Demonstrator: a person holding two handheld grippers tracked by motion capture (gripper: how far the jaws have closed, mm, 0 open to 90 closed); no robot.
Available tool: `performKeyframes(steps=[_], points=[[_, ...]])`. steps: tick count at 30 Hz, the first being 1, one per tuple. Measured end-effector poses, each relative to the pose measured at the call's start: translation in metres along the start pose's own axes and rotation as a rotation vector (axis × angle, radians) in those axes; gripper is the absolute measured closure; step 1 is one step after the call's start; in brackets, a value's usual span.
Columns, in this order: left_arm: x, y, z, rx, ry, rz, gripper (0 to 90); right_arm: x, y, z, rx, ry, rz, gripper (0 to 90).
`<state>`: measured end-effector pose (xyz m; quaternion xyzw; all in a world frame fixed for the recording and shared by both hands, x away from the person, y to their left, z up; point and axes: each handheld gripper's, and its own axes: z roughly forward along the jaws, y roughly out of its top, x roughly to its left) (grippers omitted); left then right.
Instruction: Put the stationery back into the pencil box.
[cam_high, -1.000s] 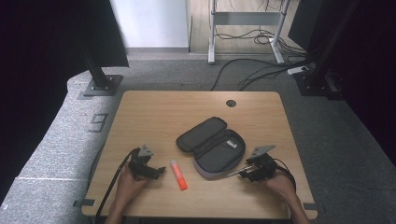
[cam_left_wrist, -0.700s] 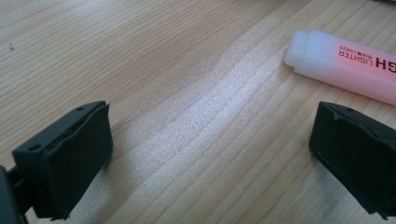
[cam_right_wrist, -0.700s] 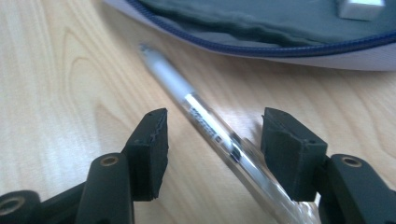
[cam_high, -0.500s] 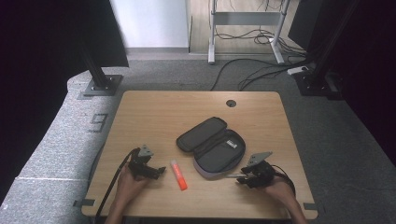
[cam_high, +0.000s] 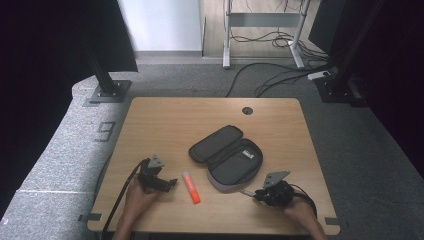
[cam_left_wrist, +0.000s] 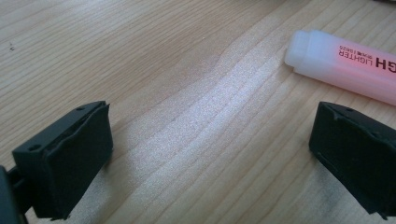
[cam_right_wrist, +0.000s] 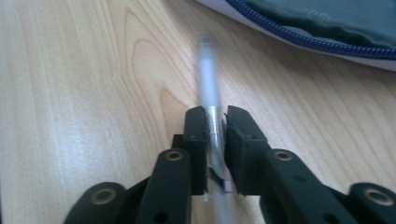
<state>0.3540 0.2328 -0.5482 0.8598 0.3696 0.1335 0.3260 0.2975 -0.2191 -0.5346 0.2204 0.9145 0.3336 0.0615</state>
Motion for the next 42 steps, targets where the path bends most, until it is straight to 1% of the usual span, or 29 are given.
performKeyframes(steps=[5,7,9,13,16,27,32,34,42], points=[[0.0,0.0,0.0,0.0,0.0,0.0,0.0,0.002,-0.001,-0.001,0.002,0.0,0.019,78.1],[0.0,0.0,0.0,0.0,0.0,0.0,0.0,0.003,0.0,-0.001,0.008,-0.006,0.011,78.2],[0.0,0.0,0.0,0.0,0.0,0.0,0.0,0.003,0.0,-0.001,0.011,-0.012,0.015,78.3],[0.0,0.0,0.0,0.0,0.0,0.0,0.0,0.002,0.001,-0.002,0.018,-0.005,0.024,78.3],[0.0,0.0,0.0,0.0,0.0,0.0,0.0,0.002,0.002,-0.007,0.004,0.012,0.028,78.3],[0.0,0.0,0.0,0.0,0.0,0.0,0.0,0.007,0.007,-0.024,-0.03,0.043,0.013,78.3],[0.0,0.0,0.0,0.0,0.0,0.0,0.0,0.006,0.013,-0.033,-0.054,0.034,0.009,78.3],[0.0,0.0,0.0,0.0,0.0,0.0,0.0,0.004,0.016,-0.037,-0.06,0.021,0.008,78.3],[0.0,0.0,0.0,0.0,0.0,0.0,0.0,-0.006,0.033,-0.046,-0.081,0.004,-0.001,78.3]])
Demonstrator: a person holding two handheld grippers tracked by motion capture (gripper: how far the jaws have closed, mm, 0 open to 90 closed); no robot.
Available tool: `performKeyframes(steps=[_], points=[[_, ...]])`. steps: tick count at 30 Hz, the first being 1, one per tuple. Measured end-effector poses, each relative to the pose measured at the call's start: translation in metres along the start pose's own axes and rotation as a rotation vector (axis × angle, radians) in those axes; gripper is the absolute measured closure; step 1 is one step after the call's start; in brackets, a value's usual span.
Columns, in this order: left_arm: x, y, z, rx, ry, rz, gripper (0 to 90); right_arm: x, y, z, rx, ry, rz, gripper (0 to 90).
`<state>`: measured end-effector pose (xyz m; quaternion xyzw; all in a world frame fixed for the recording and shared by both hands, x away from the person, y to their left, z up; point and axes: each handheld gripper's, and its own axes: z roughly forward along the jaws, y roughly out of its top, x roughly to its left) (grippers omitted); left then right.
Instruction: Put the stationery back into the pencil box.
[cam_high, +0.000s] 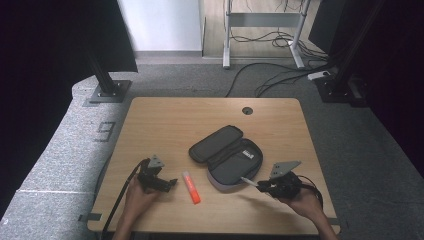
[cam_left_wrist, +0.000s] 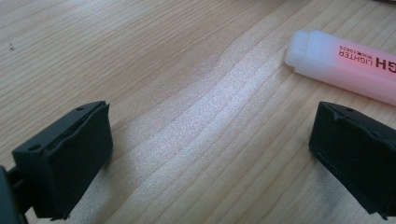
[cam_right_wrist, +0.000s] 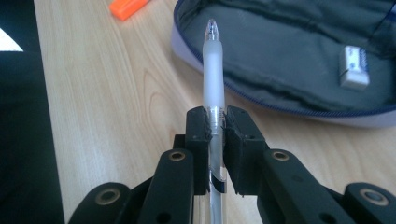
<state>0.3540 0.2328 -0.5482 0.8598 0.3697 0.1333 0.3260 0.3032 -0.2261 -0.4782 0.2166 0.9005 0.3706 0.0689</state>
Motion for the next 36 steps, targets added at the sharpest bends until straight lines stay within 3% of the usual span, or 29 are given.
performKeyframes(steps=[14,24,36], points=[[0.0,0.0,0.0,0.0,0.0,0.0,0.0,-0.025,0.033,0.002,-0.033,-0.033,-0.015,78.3],[0.0,0.0,0.0,0.001,-0.001,0.001,0.0,-0.034,0.052,0.011,-0.039,-0.049,-0.016,78.4],[0.0,0.0,0.0,0.003,0.0,0.003,0.0,-0.042,0.074,0.03,-0.018,-0.05,-0.065,78.4]])
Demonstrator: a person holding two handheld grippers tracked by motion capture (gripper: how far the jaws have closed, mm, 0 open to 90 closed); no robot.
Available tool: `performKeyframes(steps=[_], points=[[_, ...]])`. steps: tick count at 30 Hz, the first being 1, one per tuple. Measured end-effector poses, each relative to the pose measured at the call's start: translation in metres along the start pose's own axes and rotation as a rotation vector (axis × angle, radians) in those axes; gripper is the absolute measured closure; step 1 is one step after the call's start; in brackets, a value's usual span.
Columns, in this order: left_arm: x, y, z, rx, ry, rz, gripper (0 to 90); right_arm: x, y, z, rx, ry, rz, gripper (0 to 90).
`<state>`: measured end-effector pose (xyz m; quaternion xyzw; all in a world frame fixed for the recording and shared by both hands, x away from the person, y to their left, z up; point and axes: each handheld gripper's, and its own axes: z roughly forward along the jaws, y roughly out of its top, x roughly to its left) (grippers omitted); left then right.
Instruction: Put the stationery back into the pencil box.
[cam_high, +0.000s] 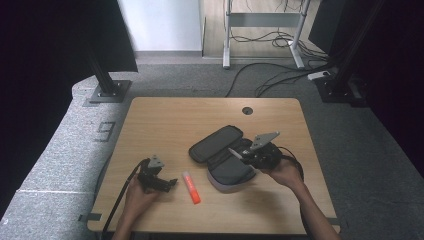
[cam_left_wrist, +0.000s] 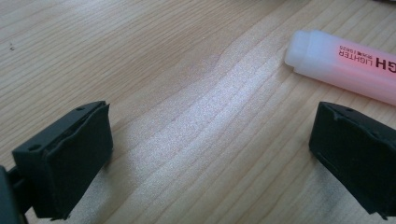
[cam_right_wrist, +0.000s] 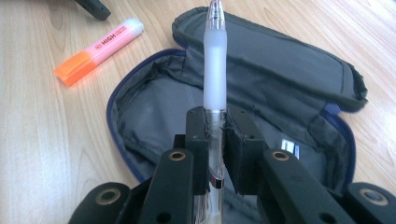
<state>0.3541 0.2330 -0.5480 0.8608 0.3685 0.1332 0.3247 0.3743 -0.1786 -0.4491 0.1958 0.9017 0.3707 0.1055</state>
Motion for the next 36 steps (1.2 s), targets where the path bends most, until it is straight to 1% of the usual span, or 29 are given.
performKeyframes(steps=[6,9,14,18,26,34,36], points=[[0.0,0.0,0.0,0.0,0.0,-0.001,0.0,-0.006,0.007,0.015,0.009,0.012,-0.019,78.4],[0.0,0.0,0.0,0.0,0.0,0.0,0.0,-0.008,0.01,0.022,0.014,0.01,-0.026,78.4],[0.0,0.0,0.0,0.0,0.0,0.0,0.0,-0.011,0.012,0.035,0.038,0.0,-0.049,78.4],[0.0,0.0,0.0,0.0,0.0,0.0,0.0,-0.01,0.012,0.045,0.056,0.001,-0.059,78.4],[0.0,0.0,0.0,-0.003,0.001,-0.003,0.0,-0.007,0.008,0.063,0.087,0.018,-0.079,78.3],[0.0,0.0,0.0,-0.002,0.0,-0.003,0.0,-0.006,0.0,0.074,0.112,0.033,-0.073,78.3],[0.0,0.0,0.0,-0.003,0.0,-0.003,0.0,-0.006,-0.003,0.077,0.127,0.039,-0.071,78.2]])
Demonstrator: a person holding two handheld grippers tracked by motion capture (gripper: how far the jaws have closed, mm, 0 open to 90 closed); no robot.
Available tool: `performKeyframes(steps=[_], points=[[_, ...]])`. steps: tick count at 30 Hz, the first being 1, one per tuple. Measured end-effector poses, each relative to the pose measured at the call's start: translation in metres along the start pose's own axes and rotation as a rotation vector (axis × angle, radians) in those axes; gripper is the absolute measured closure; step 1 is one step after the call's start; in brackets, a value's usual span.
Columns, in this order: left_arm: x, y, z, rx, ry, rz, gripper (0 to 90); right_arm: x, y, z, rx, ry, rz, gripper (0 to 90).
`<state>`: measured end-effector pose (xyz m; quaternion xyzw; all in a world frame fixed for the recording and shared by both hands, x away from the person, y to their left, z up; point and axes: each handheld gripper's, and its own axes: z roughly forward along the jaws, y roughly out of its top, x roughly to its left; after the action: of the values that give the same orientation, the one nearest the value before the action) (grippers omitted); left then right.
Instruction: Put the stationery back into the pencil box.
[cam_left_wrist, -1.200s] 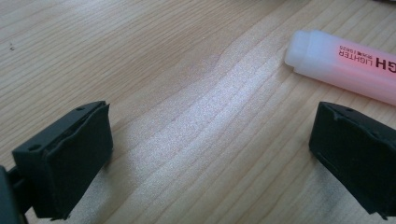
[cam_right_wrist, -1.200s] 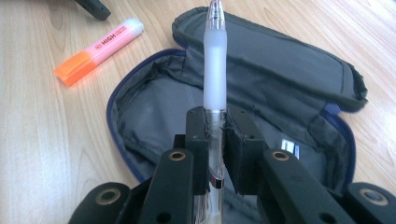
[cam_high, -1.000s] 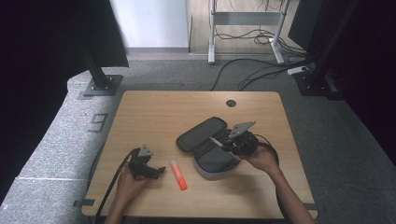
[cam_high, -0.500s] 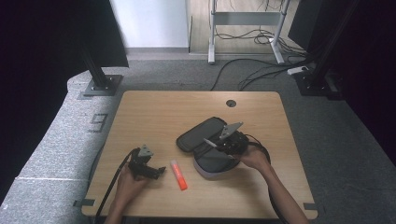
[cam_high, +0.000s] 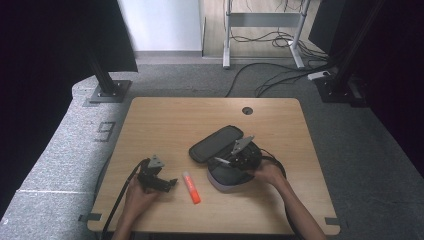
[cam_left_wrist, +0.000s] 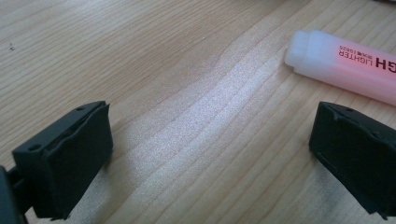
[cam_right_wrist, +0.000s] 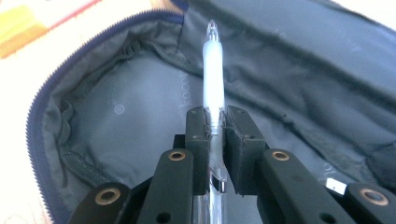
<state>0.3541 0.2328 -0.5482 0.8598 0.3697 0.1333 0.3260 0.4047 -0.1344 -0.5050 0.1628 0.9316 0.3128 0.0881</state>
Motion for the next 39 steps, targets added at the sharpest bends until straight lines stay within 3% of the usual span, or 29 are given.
performKeyframes(steps=[6,9,14,17,23,26,39], points=[[0.0,0.0,0.0,0.0,0.0,0.0,0.0,-0.001,-0.003,0.004,0.002,0.011,0.015,77.4],[0.0,0.0,0.0,0.0,0.0,0.0,0.0,-0.001,-0.001,0.003,-0.006,0.005,0.02,72.9],[0.0,0.0,0.0,0.0,0.0,0.0,0.0,-0.001,0.002,-0.002,-0.024,-0.019,0.03,60.1],[0.0,0.0,0.0,0.0,0.0,0.0,0.0,-0.001,0.003,-0.005,-0.023,-0.016,0.046,49.3],[0.0,0.0,0.0,0.0,0.0,0.0,0.0,0.001,0.002,-0.009,-0.036,-0.057,0.063,29.1],[0.0,0.0,0.0,0.0,0.0,0.0,0.0,0.0,0.001,-0.011,-0.037,-0.06,0.096,21.8],[0.0,0.0,0.0,0.001,0.0,0.001,0.0,0.009,-0.003,-0.036,-0.065,-0.121,0.147,5.5]])
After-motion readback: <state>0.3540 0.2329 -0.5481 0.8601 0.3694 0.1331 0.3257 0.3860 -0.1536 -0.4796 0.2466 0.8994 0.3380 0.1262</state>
